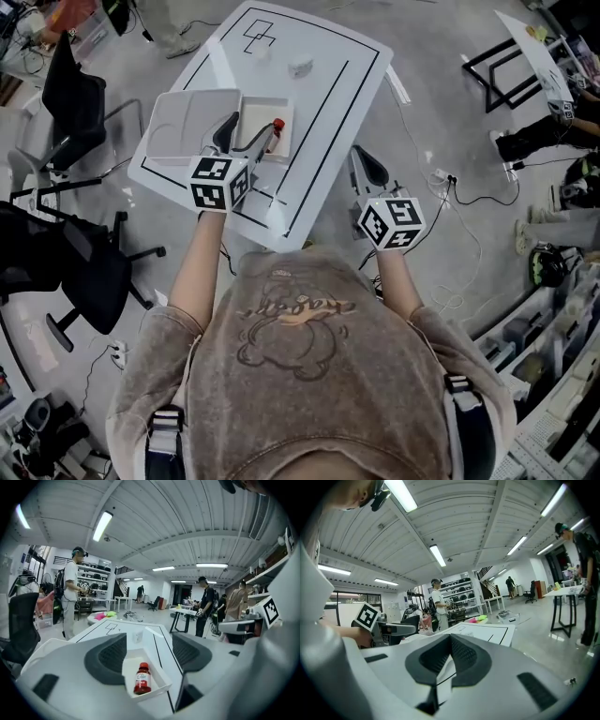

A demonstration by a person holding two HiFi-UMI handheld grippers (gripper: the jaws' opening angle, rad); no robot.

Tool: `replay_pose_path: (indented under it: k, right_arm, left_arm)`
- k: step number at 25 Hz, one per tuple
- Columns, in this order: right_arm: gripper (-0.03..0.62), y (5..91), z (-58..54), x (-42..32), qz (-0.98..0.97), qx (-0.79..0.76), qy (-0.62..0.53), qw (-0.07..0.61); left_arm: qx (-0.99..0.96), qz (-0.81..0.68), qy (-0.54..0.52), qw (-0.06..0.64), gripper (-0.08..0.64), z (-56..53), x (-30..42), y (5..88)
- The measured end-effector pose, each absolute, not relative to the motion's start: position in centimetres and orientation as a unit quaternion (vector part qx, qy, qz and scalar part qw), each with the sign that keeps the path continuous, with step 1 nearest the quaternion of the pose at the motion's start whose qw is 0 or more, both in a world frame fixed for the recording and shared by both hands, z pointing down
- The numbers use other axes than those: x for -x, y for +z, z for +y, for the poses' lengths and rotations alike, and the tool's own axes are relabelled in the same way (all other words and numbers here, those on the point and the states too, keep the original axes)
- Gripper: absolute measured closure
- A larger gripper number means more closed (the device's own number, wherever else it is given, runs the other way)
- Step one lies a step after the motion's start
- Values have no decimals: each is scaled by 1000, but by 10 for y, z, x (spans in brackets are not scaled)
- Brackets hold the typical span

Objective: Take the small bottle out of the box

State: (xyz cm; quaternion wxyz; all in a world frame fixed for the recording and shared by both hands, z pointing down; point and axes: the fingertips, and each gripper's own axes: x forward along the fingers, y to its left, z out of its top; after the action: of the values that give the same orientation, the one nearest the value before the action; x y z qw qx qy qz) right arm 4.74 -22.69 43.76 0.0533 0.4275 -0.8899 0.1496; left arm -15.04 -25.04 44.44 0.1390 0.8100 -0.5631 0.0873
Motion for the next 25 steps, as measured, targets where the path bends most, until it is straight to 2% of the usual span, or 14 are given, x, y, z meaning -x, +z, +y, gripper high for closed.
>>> replay_pose_path:
  k: [13, 25]
  right_arm:
    - [595, 446, -221, -70, -873, -456, 164, 53]
    - [595, 453, -219, -84, -859, -476, 182, 49]
  left_arm:
    - [-804, -491, 255, 215, 262, -282, 137, 540]
    - [-750, -450, 422, 238, 262, -284, 141, 598]
